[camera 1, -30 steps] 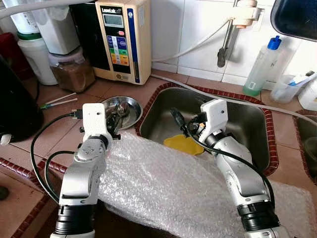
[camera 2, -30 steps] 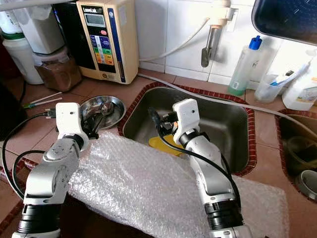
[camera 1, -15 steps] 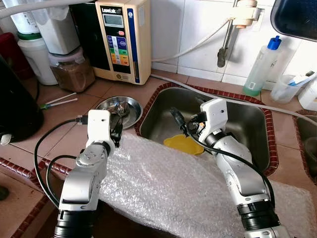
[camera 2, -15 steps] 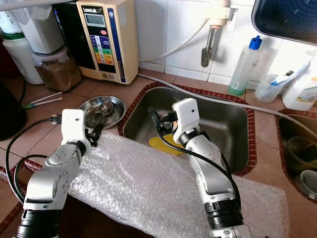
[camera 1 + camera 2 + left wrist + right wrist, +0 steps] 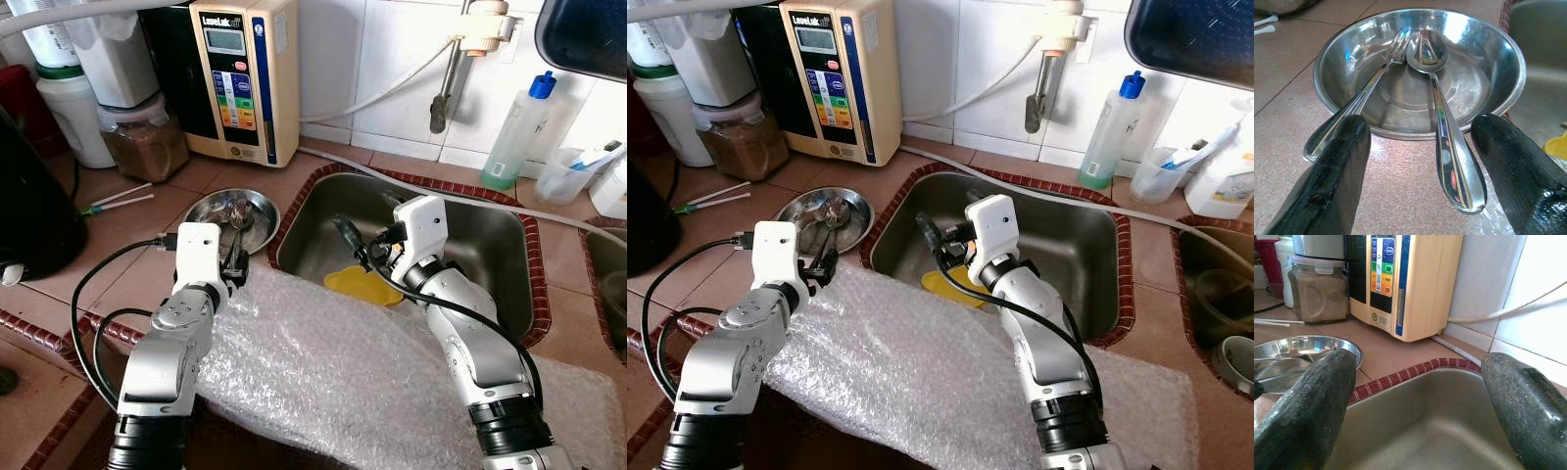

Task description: Kitchen organization

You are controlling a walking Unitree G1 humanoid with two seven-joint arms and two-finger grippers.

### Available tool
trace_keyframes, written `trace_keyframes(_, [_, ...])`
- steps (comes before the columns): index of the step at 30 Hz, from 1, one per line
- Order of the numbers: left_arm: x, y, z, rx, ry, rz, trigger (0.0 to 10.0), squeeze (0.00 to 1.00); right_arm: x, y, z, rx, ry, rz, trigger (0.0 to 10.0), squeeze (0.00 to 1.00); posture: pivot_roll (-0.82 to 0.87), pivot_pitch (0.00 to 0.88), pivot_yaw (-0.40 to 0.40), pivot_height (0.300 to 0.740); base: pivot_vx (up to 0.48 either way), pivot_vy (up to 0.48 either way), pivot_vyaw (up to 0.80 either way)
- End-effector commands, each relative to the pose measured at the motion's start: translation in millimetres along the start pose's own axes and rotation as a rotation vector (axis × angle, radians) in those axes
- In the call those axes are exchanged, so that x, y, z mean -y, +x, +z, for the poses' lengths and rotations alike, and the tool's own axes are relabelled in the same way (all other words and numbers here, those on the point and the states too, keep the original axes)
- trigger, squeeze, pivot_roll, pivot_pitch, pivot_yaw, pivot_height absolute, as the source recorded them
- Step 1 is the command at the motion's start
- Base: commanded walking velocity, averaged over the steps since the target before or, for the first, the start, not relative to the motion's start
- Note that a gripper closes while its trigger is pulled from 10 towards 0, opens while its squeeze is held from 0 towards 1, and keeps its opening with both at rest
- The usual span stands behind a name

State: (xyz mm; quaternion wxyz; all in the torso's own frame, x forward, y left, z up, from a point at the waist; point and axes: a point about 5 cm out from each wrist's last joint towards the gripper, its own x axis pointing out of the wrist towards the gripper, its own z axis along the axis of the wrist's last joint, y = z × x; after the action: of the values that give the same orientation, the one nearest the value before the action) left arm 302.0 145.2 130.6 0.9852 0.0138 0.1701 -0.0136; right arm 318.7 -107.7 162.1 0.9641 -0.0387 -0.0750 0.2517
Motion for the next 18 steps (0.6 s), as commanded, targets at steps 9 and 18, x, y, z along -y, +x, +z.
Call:
trace_keyframes(9, [8.5,-4.5,20,0.040,0.054,-0.070,10.0,0.00,2.8,2.4,1,0.004,-0.006,-0.017,10.0,0.00,0.09,0.000,0.035,0.740,0.000,0.000,0.00])
trace_keyframes(18, [5.1,-16.3,22,0.035,0.090,-0.089,10.0,0.00,0.9,4.6,0,0.001,-0.003,-0.012,10.0,0.00,0.10,0.000,0.030,0.740,0.000,0.000,0.00])
